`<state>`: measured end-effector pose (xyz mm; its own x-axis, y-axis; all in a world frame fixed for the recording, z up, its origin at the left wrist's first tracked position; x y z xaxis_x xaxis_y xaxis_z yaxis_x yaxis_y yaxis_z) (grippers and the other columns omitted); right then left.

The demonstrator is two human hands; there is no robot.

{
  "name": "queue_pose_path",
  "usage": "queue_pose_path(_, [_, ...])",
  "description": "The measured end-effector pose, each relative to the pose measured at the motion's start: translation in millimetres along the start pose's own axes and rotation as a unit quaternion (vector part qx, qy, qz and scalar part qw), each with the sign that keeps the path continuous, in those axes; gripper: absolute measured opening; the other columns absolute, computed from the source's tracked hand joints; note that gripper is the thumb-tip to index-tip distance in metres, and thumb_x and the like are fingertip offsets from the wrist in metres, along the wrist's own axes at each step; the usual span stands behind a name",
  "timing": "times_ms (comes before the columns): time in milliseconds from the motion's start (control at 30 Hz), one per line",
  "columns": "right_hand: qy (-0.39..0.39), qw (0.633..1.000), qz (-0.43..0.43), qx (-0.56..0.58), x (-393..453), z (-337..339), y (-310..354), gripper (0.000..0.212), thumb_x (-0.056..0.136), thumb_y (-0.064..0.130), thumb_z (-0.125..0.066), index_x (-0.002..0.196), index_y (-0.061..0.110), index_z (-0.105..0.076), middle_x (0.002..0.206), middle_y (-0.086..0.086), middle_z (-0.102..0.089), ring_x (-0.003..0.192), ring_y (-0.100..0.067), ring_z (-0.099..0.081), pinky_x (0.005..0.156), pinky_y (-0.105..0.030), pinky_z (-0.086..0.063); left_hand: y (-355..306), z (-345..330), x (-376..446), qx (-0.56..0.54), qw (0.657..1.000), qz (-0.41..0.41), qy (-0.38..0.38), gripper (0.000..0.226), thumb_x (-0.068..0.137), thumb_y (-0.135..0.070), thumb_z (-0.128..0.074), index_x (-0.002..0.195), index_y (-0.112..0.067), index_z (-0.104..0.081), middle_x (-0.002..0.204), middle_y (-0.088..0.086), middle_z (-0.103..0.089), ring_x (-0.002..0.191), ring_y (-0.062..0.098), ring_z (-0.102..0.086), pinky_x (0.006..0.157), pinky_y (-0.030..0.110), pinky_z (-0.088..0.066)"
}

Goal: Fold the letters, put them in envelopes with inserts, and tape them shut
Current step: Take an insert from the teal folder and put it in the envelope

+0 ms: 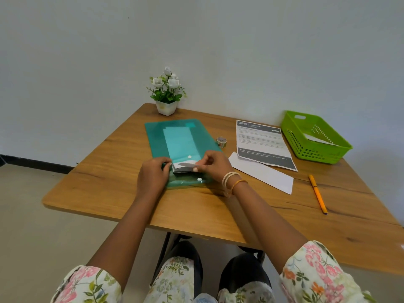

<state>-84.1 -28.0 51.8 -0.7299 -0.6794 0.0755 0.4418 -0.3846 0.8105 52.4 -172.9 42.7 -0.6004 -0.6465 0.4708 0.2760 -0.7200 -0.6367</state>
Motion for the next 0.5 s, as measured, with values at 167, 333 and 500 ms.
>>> queue_pose_path(167, [-0.086,0.993,0.065,0.056,-12,27,7,0.027,0.073,0.007,-0.077,0.067,0.021,-0.055,0.074,0.001,-0.067,0.078,-0.014,-0.066,0.072,-0.021,-0.052,6,-6,1,0.010,1.000,0.024,0.015,0.017,0.087,-0.019,-0.064,0.101,-0.017,-0.074,0.100,0.004,-0.073,0.092,0.024,-0.065,0.075,0.034,-0.053])
queue_pose_path(333, [-0.178,0.972,0.124,0.090,-27,56,23,0.016,0.080,0.003,-0.069,0.084,0.019,-0.068,0.081,0.013,-0.065,0.079,0.003,-0.060,0.070,-0.010,-0.046,10,-11,1,0.025,0.999,0.025,0.034,0.016,0.087,-0.022,-0.065,0.099,-0.019,-0.075,0.099,0.003,-0.073,0.090,0.023,-0.065,0.073,0.035,-0.054])
queue_pose_path(500, [-0.358,0.903,0.167,0.171,-48,116,50,0.019,0.079,-0.003,-0.066,0.082,0.016,-0.069,0.079,0.013,-0.066,0.078,0.004,-0.061,0.075,-0.018,-0.052,7,-10,-1,0.027,0.999,0.020,0.035,0.016,0.088,-0.022,-0.064,0.099,-0.018,-0.075,0.098,0.003,-0.073,0.090,0.023,-0.065,0.073,0.035,-0.053])
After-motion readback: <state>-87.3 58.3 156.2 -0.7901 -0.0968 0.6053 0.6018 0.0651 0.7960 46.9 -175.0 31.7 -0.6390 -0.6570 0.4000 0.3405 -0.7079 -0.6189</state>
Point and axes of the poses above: each hand's wrist, its own x-axis towards the middle knuckle, its own z-axis out of the back of the hand, y = z × x, the point moved 9 cm from there along x, towards the middle knuckle
